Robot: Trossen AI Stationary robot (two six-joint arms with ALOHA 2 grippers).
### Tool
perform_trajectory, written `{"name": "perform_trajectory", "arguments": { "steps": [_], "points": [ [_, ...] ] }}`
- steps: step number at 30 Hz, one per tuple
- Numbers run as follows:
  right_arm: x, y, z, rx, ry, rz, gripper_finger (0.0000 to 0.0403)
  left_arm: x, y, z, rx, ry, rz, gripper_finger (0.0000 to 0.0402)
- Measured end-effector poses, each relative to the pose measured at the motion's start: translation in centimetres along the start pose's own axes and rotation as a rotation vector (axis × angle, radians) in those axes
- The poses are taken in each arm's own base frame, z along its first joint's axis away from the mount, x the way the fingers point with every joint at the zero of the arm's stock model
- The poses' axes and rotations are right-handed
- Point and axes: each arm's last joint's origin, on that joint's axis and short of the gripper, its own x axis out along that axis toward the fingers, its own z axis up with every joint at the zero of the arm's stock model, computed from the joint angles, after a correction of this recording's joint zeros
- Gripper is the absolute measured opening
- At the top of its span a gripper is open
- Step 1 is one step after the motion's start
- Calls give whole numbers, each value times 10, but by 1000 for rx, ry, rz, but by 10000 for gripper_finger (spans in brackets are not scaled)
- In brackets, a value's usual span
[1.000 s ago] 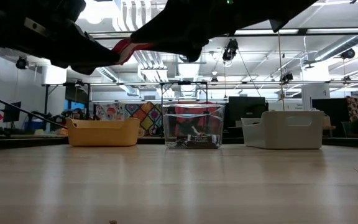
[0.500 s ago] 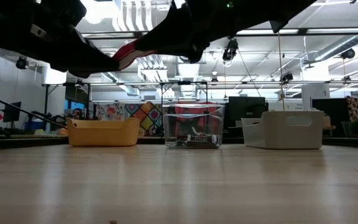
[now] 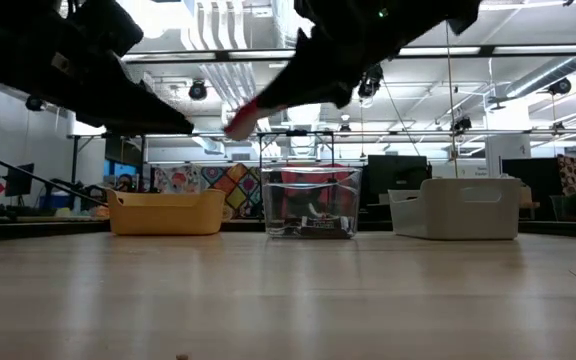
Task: Sort candy
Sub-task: Put the red chocolate in the gray bin
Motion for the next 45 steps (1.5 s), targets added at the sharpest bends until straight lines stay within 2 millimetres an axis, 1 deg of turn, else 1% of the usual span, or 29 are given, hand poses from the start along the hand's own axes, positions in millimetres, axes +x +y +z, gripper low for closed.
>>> {"name": "perform_trajectory", "arguments": {
  "steps": [7, 9, 12, 15, 20, 24, 29, 33, 37, 39, 45],
  "points": [
    [-39, -35, 16, 33, 265, -206, 33, 0, 1, -7, -46, 67, 5, 127],
    [-52, -49, 22, 72, 323, -279, 33, 0, 1, -8, -52, 76, 7, 127],
    [-73, -74, 26, 189, 403, -404, 33, 0, 1, -8, -56, 74, 6, 127],
    [-90, -100, 22, 335, 483, -509, 33, 0, 1, -8, -56, 74, 6, 127],
    [-112, -138, 5, 546, 666, -645, 33, 0, 1, -8, -56, 74, 6, 127],
    [-117, -161, -11, 641, 828, -724, 33, 0, 1, -8, -57, 74, 6, 127],
    [-110, -176, -28, 707, 936, -730, 33, 0, 1, -8, -65, 73, 7, 127],
    [-103, -180, -35, 690, 982, -732, 33, 0, 1, -8, -67, 73, 7, 127],
    [-99, -180, -37, 687, 984, -730, 36, 0, 1, -8, -67, 73, 7, 127],
    [-98, -180, -37, 679, 981, -742, 43, 0, 1, -8, -67, 73, 7, 127],
    [-98, -181, -37, 674, 970, -764, 84, 0, 1, -7, -67, 72, 7, 127]
  ]
}}
